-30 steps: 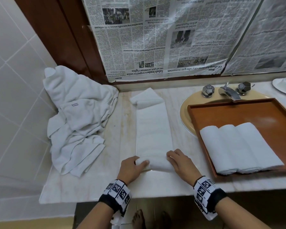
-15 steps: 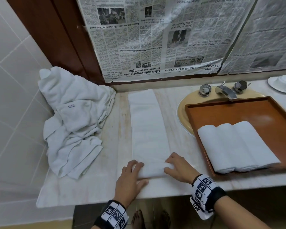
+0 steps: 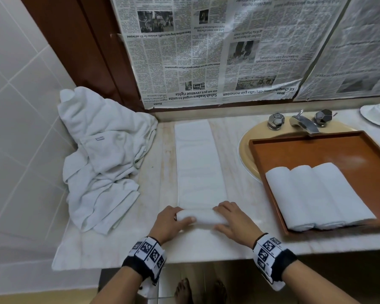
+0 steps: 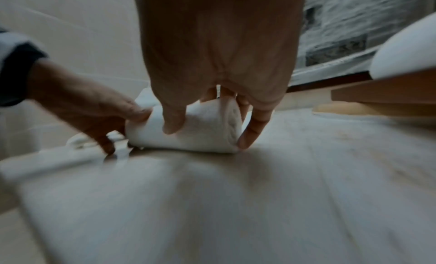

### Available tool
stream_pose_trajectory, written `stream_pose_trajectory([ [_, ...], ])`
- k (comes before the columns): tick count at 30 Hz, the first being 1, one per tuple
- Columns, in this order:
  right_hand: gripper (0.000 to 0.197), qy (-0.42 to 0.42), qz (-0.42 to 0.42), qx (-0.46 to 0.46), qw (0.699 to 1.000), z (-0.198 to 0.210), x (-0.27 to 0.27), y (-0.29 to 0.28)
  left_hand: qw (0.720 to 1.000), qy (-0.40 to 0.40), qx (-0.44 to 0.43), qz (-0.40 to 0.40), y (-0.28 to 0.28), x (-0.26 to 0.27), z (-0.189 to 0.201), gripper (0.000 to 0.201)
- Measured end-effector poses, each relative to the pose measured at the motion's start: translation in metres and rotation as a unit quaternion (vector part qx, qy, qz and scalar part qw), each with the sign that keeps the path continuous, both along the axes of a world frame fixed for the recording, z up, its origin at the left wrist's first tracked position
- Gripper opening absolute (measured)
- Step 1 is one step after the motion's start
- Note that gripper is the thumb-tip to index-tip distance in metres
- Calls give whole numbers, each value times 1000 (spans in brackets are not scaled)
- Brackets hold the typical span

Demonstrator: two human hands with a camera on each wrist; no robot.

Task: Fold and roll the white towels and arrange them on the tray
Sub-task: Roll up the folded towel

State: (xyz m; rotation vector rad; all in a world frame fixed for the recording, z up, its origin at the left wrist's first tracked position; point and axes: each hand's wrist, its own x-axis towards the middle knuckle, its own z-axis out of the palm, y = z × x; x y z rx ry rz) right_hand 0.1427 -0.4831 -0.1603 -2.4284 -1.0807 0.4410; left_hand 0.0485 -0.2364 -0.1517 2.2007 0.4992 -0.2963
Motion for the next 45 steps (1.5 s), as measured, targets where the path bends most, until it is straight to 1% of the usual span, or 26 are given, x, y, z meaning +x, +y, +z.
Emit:
stream_pose_trajectory([
  [1,58,22,-6,8,1000,2,4,2,1000,-9,7,11,-2,-1,1,42],
  [3,50,67,-17,15,997,7,13,9,996,-63,68,10,-9,-4,-1,42],
  [5,40,125,-19,0,992,15,23,15,983,-126,133,-28,-13,-5,-3,43],
  [6,38,146,-18,-11,989,18,27,17,978,-140,148,-54,-15,-5,-3,45],
  [8,39,185,-33,-22,982,21,33,19,976,-123,160,-84,-19,-4,-3,51],
  [11,36,210,-75,6,975,21,33,16,983,-60,152,-80,-21,-3,-4,60],
  [13,34,191,-92,23,977,17,27,16,989,-30,126,-66,-19,-2,-7,64],
  [14,33,159,-100,25,982,15,22,15,992,-21,107,-57,-17,-1,-8,65],
  [15,31,98,-104,22,989,13,17,15,995,-16,87,-45,-16,0,-8,64],
  [16,28,10,-98,20,995,10,13,14,997,-13,69,-32,-14,1,-8,62],
  [17,26,-73,-77,12,994,7,8,14,998,-13,57,-21,-13,2,-8,59],
  [18,26,-128,-48,2,991,7,4,13,999,-12,50,-13,-12,2,-8,55],
  [20,36,-168,-11,-24,985,4,0,10,999,-12,46,-1,-12,3,-9,51],
  [21,43,-173,6,-40,984,1,-1,9,999,-13,46,3,-13,2,-10,50],
  [23,50,-131,17,-61,989,-2,2,10,998,-23,56,4,-17,1,-10,48],
  [26,53,21,-12,-49,999,6,14,16,992,-63,107,-22,-26,-6,-6,48],
  [29,52,106,5,-90,990,20,27,22,977,-86,169,-99,-29,-13,-7,61],
  [31,54,149,18,-118,982,24,32,22,976,-78,167,-120,-28,-16,-8,67],
  [33,56,183,6,-114,976,24,34,19,980,-68,147,-115,-26,-17,-6,69],
  [34,56,188,-7,-115,975,26,31,17,982,-61,137,-113,-25,-17,-4,69],
  [35,56,166,-19,-112,980,24,26,16,985,-47,125,-112,-25,-16,-3,69],
  [38,55,-37,-31,-77,996,17,4,10,994,12,71,-86,-20,-7,2,66],
  [40,59,-120,0,-70,990,11,-7,10,994,33,58,-83,-18,-2,5,65],
  [42,57,-125,23,-62,990,4,-7,11,995,32,59,-79,-19,-1,4,64],
  [43,54,-97,17,-45,994,3,-4,11,996,21,58,-67,-20,-2,3,64],
  [45,52,-3,-15,-15,1000,3,5,13,997,-27,64,-42,-24,-8,1,63],
])
